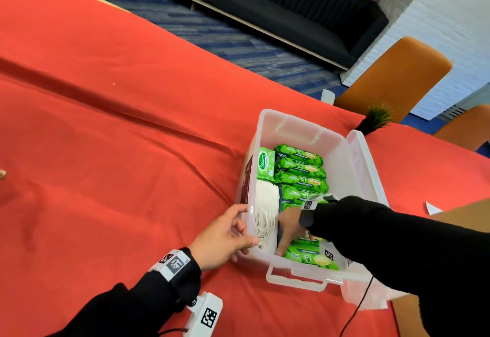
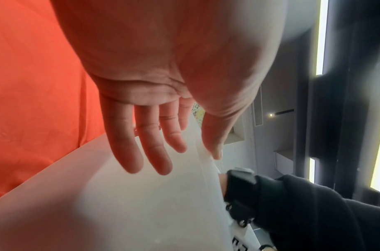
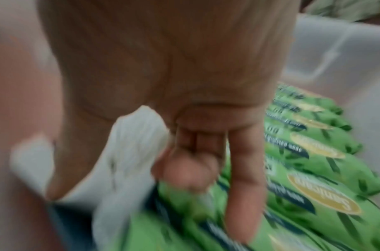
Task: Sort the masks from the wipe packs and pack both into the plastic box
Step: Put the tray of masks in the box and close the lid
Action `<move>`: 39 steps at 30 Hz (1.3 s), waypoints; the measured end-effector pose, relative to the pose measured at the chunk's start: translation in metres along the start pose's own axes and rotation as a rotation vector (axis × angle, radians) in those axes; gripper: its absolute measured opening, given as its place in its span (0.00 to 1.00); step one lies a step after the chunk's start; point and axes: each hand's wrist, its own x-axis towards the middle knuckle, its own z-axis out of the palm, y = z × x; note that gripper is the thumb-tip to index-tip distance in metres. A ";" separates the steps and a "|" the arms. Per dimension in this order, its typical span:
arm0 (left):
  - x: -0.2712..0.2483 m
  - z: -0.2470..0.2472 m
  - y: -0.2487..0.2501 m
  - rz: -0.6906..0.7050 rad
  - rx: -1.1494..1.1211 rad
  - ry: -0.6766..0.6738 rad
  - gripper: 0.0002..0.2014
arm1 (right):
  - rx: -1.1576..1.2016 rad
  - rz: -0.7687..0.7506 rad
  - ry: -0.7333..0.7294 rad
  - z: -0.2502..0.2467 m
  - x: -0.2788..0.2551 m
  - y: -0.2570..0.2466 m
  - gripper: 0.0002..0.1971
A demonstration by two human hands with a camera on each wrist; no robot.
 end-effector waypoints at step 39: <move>0.081 0.302 0.110 0.083 0.601 0.214 0.24 | 2.163 0.112 0.260 0.262 0.011 0.232 0.25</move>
